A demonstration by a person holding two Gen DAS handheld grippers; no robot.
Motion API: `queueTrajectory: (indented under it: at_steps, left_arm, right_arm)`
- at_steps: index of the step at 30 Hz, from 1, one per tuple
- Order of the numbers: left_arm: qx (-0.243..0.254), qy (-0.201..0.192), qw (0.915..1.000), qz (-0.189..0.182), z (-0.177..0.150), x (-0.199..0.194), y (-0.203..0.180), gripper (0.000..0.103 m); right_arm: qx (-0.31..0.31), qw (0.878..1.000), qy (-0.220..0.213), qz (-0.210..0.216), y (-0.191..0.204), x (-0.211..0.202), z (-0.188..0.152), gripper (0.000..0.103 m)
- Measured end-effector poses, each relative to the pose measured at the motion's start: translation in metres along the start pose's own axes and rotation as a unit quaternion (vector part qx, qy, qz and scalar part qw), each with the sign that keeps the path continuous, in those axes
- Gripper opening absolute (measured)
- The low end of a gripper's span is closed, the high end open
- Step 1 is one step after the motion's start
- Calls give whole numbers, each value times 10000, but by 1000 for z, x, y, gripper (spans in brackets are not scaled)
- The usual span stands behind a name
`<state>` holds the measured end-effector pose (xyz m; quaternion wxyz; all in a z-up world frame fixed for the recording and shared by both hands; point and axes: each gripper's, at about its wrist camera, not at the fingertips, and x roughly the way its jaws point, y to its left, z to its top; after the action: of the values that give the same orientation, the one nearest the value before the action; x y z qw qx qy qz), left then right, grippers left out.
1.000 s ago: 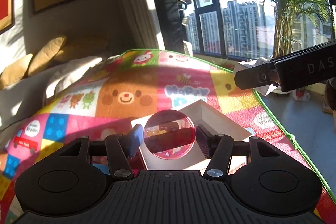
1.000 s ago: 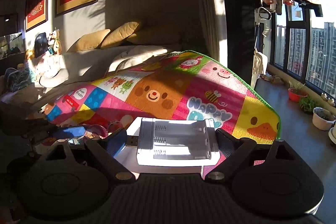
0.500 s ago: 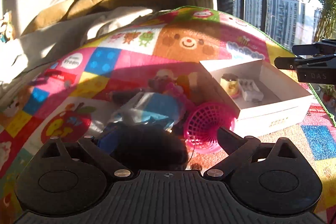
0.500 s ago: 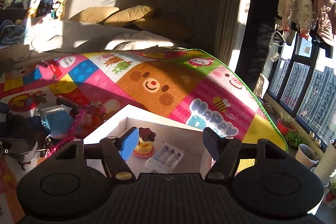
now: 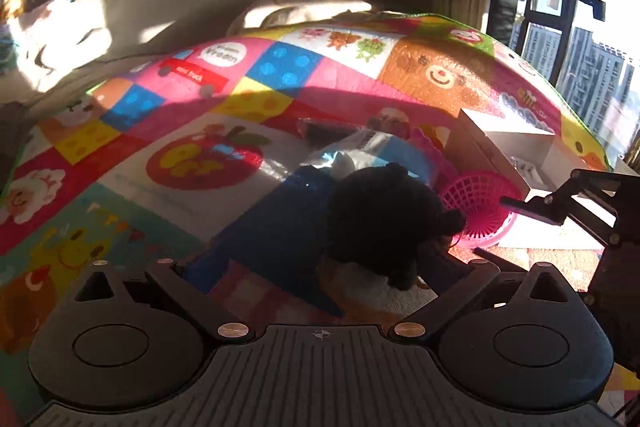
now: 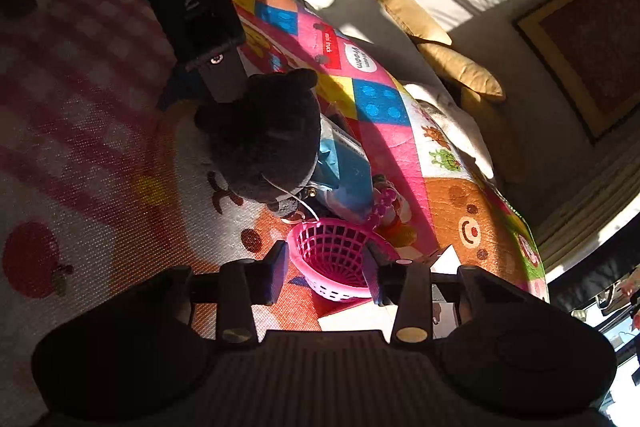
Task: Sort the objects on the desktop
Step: 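Grasp the pink basket by its handle with the right gripper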
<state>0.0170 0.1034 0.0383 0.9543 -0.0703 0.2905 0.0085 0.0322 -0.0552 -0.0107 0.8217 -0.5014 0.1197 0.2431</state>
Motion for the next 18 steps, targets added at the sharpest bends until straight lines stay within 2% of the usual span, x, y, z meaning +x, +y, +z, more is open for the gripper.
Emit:
queueTrajectory:
  at_steps: [1, 3, 4, 8, 11, 14, 16, 18]
  left_arm:
    - [-20, -6, 10000, -9, -1, -3, 0, 102]
    - [-17, -38, 10000, 4, -3, -9, -1, 102]
    - [-20, -58, 10000, 22, -4, -12, -2, 102]
    - [2, -75, 10000, -37, -15, -22, -11, 103]
    - [229, -76, 9996, -139, -26, -24, -27, 103]
    - [675, -168, 9972, -277, -32, -23, -54, 103]
    - [1092, -398, 9926, -350, -29, -22, -74, 102]
    - [1640, -708, 9834, -315, -26, -19, -96, 92]
  right_arm:
    - [-27, 10000, 73, -19, 1, 3, 0, 28]
    - [32, 9998, 191, -62, 0, 5, 0, 10]
    - [105, 9997, 204, -117, -1, 1, -1, 7]
    - [653, 9978, 43, -141, -10, -35, -9, 4]
    - [1283, 9915, 72, 189, -16, -63, -23, 4]
    - [2173, 9738, 178, 648, -27, -86, -46, 4]
    - [2791, 9568, 201, 792, -39, -99, -62, 4]
    - [3564, 9309, 154, 778, -56, -114, -84, 6]
